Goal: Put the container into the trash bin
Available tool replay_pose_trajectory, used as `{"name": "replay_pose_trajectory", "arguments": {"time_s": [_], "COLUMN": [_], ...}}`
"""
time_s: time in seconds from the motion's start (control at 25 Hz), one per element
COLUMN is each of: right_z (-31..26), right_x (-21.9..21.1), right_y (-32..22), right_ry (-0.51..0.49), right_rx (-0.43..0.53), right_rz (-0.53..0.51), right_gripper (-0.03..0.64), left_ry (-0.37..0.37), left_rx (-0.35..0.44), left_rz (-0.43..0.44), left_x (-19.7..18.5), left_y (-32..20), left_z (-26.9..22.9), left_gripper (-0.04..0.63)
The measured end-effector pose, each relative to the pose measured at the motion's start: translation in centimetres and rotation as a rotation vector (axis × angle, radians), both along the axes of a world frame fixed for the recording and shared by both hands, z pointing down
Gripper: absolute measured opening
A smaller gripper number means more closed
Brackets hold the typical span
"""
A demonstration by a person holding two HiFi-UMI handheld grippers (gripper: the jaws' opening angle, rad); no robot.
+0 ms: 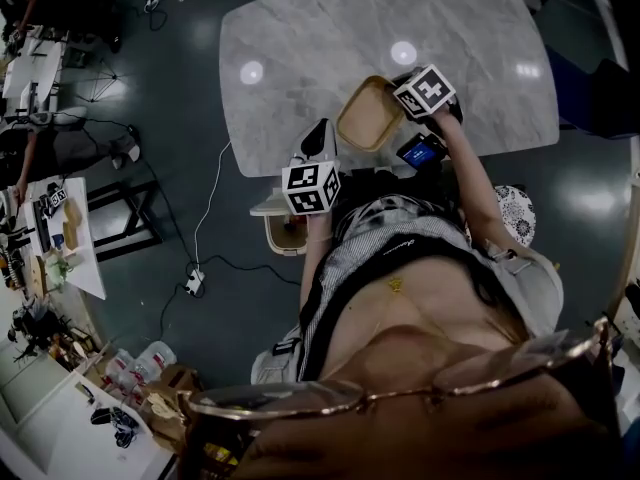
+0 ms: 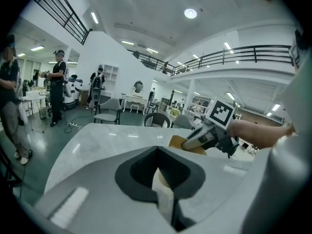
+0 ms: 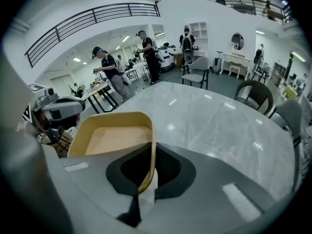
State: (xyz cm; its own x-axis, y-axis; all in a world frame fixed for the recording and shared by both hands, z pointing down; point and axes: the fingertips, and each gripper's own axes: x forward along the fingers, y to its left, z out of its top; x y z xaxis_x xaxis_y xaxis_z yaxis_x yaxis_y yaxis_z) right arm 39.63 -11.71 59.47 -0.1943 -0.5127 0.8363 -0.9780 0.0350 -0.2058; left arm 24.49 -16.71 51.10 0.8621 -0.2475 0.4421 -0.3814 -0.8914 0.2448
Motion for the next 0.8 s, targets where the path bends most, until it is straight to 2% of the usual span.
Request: {"name": "replay_pose_trajectory", "arguments": {"time_s": [0.24, 0.48, 0.8], "right_z": [-3.5, -4.4, -4.6], "right_x": [-0.2, 0.3, 0.9], "right_y": [0.9, 2.5, 2.8], "right_ry": [-0.042, -0.054, -0.062], "right_rx": [0.011, 0.013, 0.028], "right_rz": [-0.029, -0.061, -0.127], "right_gripper": [0.029, 0.029, 0.029], "left_ry": [0.043, 0.057, 0.064], "left_rx": [0.022, 0.036, 0.037], "left_rz": [0.0, -0.005, -0.091], "left_x": [0.3, 1.0, 0.6], "left_y": [0.9, 2.9, 4.4], "left_z": [-2.3, -3.1, -3.4], "left_gripper": [0.002, 0.002, 0.002]}}
